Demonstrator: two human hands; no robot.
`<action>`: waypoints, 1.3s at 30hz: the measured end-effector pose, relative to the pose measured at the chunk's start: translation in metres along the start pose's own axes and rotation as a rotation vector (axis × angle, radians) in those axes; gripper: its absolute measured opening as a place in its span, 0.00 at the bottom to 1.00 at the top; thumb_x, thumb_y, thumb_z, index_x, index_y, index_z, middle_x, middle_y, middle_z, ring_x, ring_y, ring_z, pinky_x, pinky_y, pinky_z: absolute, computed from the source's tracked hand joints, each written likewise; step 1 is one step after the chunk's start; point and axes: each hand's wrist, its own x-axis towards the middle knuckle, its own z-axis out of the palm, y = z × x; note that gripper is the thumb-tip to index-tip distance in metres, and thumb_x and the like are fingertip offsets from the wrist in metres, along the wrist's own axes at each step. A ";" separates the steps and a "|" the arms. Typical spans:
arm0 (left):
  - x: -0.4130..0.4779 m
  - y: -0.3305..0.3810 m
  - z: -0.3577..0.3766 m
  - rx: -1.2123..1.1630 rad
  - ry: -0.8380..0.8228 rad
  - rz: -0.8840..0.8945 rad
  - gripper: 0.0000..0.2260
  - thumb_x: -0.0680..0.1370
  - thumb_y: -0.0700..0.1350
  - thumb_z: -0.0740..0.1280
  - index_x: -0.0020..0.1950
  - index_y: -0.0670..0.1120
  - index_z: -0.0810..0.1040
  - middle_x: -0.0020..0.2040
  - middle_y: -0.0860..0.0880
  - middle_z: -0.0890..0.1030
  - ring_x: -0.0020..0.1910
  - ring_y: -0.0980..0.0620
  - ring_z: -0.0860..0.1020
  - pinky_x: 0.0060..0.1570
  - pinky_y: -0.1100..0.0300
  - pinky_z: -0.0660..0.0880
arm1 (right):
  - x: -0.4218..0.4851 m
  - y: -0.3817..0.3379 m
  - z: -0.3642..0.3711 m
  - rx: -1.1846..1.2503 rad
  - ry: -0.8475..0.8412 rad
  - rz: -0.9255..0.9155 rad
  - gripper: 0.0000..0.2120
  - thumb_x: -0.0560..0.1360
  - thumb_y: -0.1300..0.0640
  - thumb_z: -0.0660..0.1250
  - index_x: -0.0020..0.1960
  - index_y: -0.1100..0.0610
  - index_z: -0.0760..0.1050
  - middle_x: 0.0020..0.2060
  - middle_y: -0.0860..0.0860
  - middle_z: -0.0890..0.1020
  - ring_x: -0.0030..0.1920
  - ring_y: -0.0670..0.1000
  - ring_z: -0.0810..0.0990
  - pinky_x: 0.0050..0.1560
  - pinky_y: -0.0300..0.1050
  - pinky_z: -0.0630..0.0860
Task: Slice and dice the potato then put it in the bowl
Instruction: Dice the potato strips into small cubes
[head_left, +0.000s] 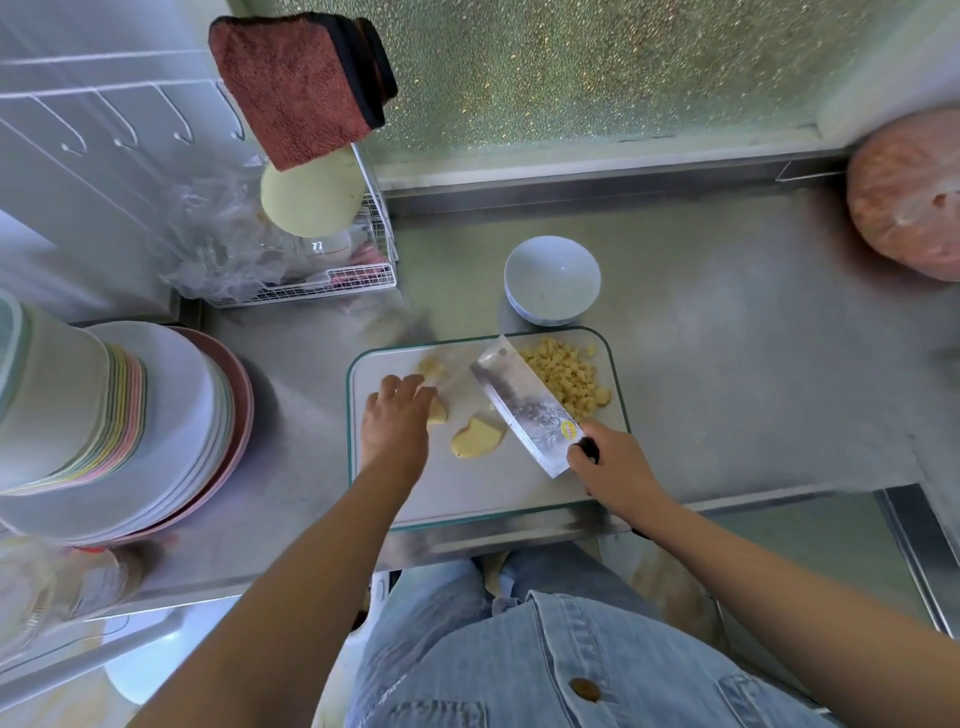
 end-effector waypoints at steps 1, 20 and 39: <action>0.004 -0.002 -0.001 0.062 -0.026 0.023 0.21 0.76 0.38 0.64 0.68 0.52 0.71 0.70 0.51 0.69 0.67 0.47 0.65 0.61 0.57 0.65 | 0.001 0.000 0.000 0.003 -0.002 0.006 0.15 0.73 0.61 0.62 0.32 0.53 0.58 0.27 0.50 0.67 0.29 0.52 0.67 0.33 0.45 0.64; 0.011 -0.008 -0.017 -0.113 0.062 0.064 0.11 0.81 0.44 0.59 0.56 0.44 0.80 0.45 0.44 0.81 0.44 0.42 0.78 0.41 0.56 0.73 | 0.004 0.000 -0.004 0.033 -0.015 0.033 0.11 0.73 0.59 0.62 0.36 0.61 0.63 0.29 0.54 0.70 0.29 0.51 0.67 0.32 0.48 0.69; -0.014 0.029 0.003 -0.586 -0.045 -0.080 0.23 0.72 0.48 0.75 0.64 0.45 0.74 0.56 0.46 0.76 0.48 0.48 0.77 0.51 0.57 0.75 | -0.003 0.008 -0.011 0.010 -0.014 -0.030 0.15 0.73 0.61 0.62 0.33 0.53 0.58 0.27 0.52 0.66 0.29 0.50 0.64 0.31 0.47 0.65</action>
